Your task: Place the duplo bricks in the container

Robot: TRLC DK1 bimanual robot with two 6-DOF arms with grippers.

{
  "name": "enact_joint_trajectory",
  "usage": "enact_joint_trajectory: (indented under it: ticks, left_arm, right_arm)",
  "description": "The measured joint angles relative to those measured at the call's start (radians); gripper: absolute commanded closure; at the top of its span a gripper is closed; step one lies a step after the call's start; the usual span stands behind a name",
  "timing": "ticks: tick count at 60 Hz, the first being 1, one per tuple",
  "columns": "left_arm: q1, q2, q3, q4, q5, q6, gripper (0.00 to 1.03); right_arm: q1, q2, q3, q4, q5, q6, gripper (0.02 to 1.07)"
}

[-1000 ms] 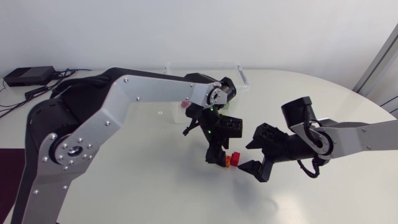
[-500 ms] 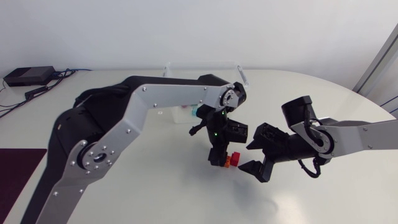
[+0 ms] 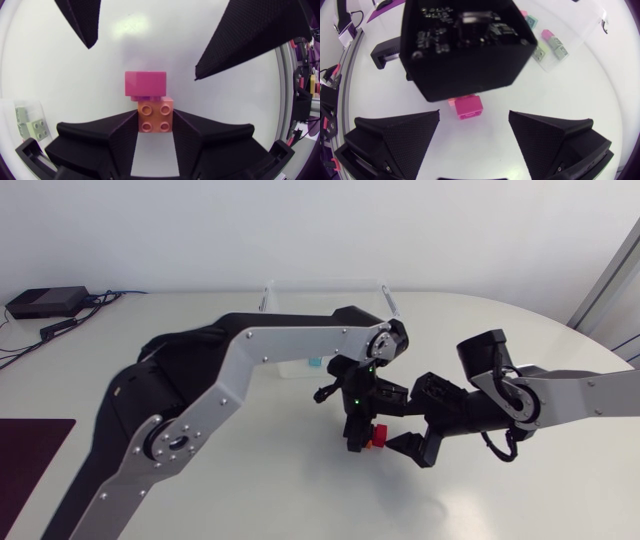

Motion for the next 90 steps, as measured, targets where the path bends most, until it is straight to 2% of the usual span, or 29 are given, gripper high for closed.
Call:
enact_joint_trajectory:
  ticks: [29,40,57,66,71,72,75,77,90]
  left_arm:
    - [0.076,-0.218,-0.238,0.098,0.177,-0.003,0.83]
    - [0.132,-0.369,-0.317,0.166,0.275,-0.004,0.82]
    - [0.244,-0.507,-0.357,0.251,0.376,-0.031,0.81]
    - [0.312,-0.518,-0.356,0.317,0.409,-0.078,0.81]
    - [0.348,-0.518,-0.356,0.369,0.423,-0.121,0.81]
    - [0.354,-0.518,-0.354,0.378,0.425,-0.129,0.81]
    - [0.373,-0.518,-0.345,0.422,0.428,-0.162,0.81]
    - [0.382,-0.518,-0.338,0.451,0.428,-0.185,0.81]
    - [0.422,-0.488,-0.251,0.624,0.423,-0.338,0.79]
  right_arm:
    - [-0.016,0.018,0.000,0.003,-0.013,-0.040,0.07]
    - [0.011,0.079,0.025,0.003,-0.013,-0.045,0.07]
    - [0.047,0.155,0.097,0.003,-0.004,-0.045,0.08]
    - [0.047,0.213,0.117,0.000,0.002,-0.049,0.21]
    - [0.047,0.237,0.117,-0.005,0.002,-0.053,0.46]
    - [0.047,0.240,0.117,-0.004,0.002,-0.060,0.59]
    - [0.047,0.240,0.124,-0.019,0.002,-0.070,0.78]
    - [0.047,0.240,0.126,-0.029,0.002,-0.077,0.85]
    - [0.045,0.164,0.130,-0.149,-0.003,-0.101,0.87]
